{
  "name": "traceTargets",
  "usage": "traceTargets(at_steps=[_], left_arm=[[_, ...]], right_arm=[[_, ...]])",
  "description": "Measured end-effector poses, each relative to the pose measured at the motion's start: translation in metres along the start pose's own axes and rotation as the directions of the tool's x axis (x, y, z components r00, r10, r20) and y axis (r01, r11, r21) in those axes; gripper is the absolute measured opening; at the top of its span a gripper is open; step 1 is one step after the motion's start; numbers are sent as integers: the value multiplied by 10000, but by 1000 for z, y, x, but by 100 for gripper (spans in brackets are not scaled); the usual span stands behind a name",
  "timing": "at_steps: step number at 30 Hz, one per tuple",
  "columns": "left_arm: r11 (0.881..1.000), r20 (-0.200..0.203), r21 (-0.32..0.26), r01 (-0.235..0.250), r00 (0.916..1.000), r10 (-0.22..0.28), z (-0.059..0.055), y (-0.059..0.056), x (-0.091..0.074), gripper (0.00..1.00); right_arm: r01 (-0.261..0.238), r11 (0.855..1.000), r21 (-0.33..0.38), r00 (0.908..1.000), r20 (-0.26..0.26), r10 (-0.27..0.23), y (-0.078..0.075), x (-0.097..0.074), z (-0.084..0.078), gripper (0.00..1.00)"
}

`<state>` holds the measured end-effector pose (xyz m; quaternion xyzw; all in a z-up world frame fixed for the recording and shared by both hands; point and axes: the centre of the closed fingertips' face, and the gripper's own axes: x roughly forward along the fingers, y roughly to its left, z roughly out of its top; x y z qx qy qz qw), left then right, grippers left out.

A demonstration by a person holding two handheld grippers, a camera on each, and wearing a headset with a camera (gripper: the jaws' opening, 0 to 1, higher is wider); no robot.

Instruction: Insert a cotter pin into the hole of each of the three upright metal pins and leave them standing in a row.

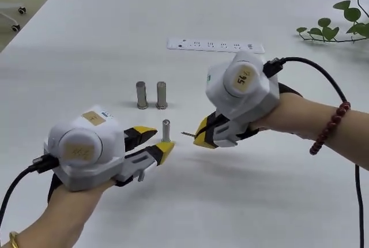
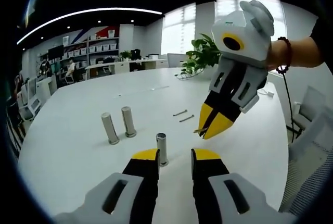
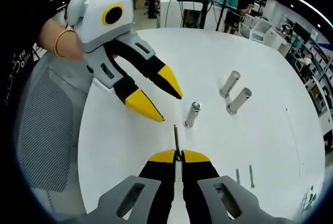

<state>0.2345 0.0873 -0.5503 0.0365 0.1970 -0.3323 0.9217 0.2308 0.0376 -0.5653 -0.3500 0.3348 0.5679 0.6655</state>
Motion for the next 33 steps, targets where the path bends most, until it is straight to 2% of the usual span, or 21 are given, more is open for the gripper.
traceTargets(at_steps=[8,15,27,30,33], left_arm=[[9992,-57,-150,-373,9993,372,-1,7,11,21],[9973,-235,-125,-730,9971,727,-8,16,22,19],[9954,-398,-396,-867,9956,852,-16,21,37,14],[9952,-464,-583,-787,9960,760,-18,20,40,13],[9954,-585,-536,-797,9953,765,-22,21,42,11]], right_arm=[[37,10000,93,9994,-350,-34,-6,6,-3,0],[65,9996,273,9981,-620,-48,-10,9,-3,0],[-21,9993,380,9953,-964,57,-18,16,0,0],[-46,9993,381,9952,-975,83,-20,18,2,0],[-52,9991,411,9952,-972,92,-20,19,2,0]])
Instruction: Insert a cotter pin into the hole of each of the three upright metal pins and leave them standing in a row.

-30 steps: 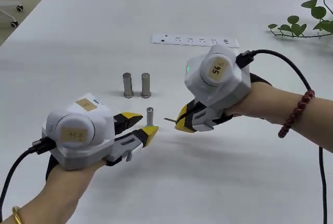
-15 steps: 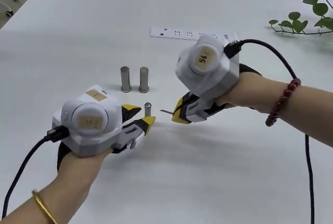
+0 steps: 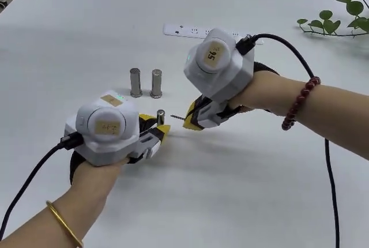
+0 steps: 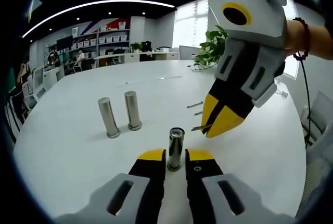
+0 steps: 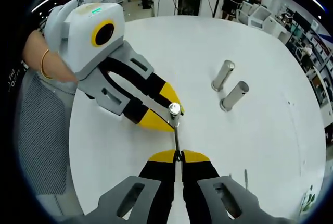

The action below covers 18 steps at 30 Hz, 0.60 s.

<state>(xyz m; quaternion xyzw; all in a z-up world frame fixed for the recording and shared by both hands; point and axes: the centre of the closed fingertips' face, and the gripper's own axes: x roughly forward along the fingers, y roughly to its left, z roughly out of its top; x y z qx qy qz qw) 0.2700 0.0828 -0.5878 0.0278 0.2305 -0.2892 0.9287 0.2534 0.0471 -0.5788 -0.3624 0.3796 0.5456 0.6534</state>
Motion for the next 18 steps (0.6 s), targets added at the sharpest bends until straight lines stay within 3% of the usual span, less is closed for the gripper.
traceTargets(at_steps=[12,18], left_arm=[[9991,-22,-398,115,9999,-116,-4,1,3,7],[9997,-24,-199,103,9999,-104,-4,1,2,7]], right_arm=[[-69,10000,28,9999,82,68,-1,4,5,0],[-88,9999,-49,9999,140,89,-2,7,10,0]])
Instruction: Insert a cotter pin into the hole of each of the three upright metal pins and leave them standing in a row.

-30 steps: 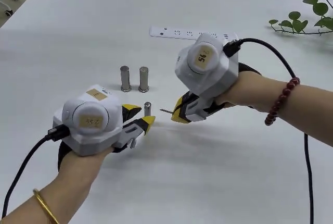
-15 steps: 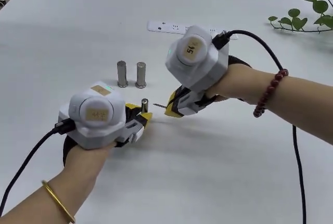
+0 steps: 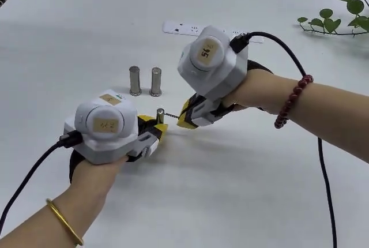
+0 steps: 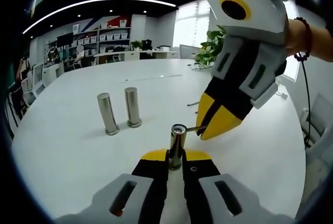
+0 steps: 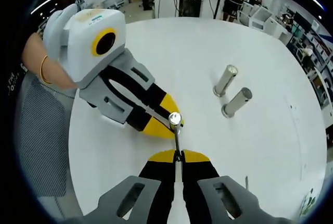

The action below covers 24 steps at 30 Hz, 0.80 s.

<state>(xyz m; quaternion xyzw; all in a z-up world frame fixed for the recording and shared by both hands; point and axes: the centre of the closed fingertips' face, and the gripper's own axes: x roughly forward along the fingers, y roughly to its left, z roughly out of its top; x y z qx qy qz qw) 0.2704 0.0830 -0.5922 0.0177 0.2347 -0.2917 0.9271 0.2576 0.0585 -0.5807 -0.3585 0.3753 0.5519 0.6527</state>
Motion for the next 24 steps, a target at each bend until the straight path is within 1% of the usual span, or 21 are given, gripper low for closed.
traceTargets(at_steps=[4,7,10,13,16,19,24], left_arm=[[9996,-14,288,-11,10000,11,-1,0,1,6],[9992,-7,392,-25,10000,25,-1,-1,0,6],[9989,-19,475,-26,10000,27,-1,0,1,6],[9990,-12,447,-36,10000,37,-1,-1,0,6],[9978,-22,659,-25,10000,26,0,-1,1,6],[9979,-12,649,-43,10000,44,-1,0,1,6],[9979,-9,651,-47,10000,48,-1,0,1,6]], right_arm=[[7,10000,-52,10000,9,-7,-1,0,2,0],[18,9999,-158,10000,-11,-18,0,1,4,0],[59,9994,-334,10000,-75,-62,0,1,5,0],[168,9977,-658,9997,-161,-179,-1,0,7,0],[156,9965,-817,9998,-116,-166,2,-2,9,0],[176,9955,-930,9998,34,-174,3,-5,13,0],[188,9935,-1127,9998,30,-186,3,-3,15,0]])
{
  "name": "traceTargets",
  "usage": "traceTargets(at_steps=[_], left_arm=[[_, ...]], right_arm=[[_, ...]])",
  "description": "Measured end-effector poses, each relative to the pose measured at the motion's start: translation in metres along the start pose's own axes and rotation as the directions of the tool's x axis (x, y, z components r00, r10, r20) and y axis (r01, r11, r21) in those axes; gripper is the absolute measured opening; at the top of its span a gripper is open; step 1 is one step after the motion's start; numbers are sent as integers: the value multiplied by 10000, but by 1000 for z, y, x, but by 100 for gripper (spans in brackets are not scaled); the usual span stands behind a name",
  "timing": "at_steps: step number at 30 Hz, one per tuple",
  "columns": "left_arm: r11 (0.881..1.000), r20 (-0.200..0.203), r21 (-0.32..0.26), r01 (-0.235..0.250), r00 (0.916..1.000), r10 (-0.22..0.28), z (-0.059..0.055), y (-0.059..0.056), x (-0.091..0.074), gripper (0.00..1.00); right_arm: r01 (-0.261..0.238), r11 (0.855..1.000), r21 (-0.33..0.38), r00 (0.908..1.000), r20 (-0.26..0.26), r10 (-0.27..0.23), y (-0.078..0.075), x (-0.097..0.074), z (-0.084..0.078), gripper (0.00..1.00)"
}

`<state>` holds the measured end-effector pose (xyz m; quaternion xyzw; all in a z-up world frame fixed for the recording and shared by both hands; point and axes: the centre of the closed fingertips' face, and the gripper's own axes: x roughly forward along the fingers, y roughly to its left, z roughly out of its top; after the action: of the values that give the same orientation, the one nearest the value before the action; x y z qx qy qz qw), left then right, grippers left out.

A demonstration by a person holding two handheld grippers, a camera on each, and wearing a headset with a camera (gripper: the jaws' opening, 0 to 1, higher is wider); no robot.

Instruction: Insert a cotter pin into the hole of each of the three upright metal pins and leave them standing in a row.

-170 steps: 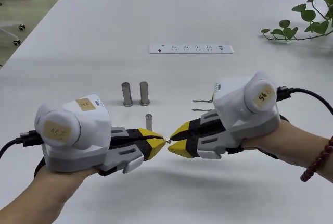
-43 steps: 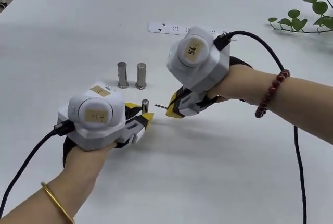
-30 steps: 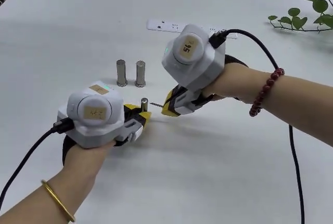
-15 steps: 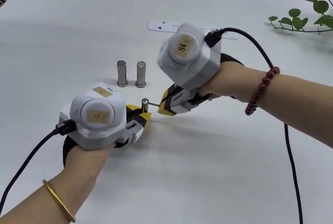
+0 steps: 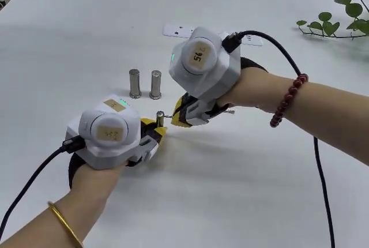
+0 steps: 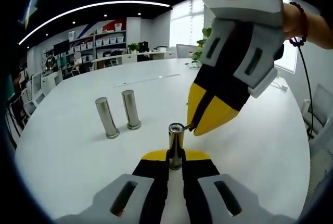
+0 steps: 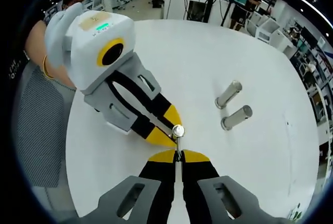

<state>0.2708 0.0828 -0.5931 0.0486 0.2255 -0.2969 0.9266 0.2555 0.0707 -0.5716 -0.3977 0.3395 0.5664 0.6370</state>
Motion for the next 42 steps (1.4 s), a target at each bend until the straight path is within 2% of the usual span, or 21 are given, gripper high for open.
traceTargets(at_steps=[13,18,24,31,42], left_arm=[[9999,30,10,-100,9999,100,0,0,1,6],[9999,54,-5,-160,9999,160,0,0,1,6],[9997,87,-37,-243,9997,244,0,0,1,6],[9994,138,-77,-325,9994,326,1,1,2,6],[9990,178,-20,-452,9988,452,1,1,1,6]], right_arm=[[117,9995,-292,9971,760,-95,-1,4,14,0],[211,9997,-117,9937,1101,-197,-3,-1,16,7],[218,9997,116,9940,1072,-229,-4,-10,10,5],[246,9994,256,9954,920,-268,-2,-8,3,0],[245,9979,601,9926,1172,-315,-4,-6,9,0]])
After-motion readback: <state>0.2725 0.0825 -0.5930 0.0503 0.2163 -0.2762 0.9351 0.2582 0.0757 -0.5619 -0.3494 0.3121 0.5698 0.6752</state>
